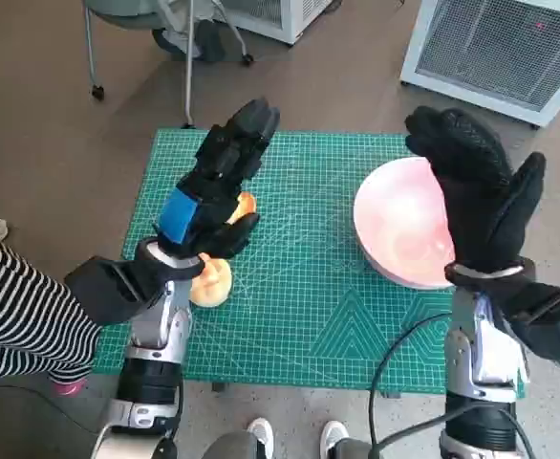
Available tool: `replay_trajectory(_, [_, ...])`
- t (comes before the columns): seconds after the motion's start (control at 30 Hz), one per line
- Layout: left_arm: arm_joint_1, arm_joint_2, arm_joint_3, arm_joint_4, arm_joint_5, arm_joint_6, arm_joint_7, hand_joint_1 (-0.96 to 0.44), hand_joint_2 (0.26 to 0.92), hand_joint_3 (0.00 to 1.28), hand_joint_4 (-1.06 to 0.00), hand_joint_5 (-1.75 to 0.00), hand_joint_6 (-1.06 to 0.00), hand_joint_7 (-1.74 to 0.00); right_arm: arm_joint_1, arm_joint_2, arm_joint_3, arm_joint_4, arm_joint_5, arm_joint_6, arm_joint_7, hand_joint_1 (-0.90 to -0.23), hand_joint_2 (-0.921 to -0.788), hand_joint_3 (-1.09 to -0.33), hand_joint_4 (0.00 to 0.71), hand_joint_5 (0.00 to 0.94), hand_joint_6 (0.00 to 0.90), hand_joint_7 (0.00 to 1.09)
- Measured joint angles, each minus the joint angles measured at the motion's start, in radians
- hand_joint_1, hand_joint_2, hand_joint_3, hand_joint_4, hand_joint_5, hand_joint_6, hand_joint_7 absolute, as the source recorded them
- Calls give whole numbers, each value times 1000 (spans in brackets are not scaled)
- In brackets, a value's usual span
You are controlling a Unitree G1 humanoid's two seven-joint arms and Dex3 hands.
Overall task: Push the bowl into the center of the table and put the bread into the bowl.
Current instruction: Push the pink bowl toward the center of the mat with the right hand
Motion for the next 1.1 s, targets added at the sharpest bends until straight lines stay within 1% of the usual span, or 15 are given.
replay_trajectory(0.6, [-10, 0, 4, 15, -10, 0, -12, -631, 921, 465, -60, 0, 1, -312, -1, 1, 0, 7, 0, -2, 7, -709, -921, -712, 168, 0, 110, 347])
replay_trajectory(1.1, [-28, 6, 16, 31, -15, -8, -20, -630, 921, 459, -61, -1, 1, -313, -7, 1, 2, 26, -1, -18, 12, -707, -921, -711, 173, 3, 111, 348])
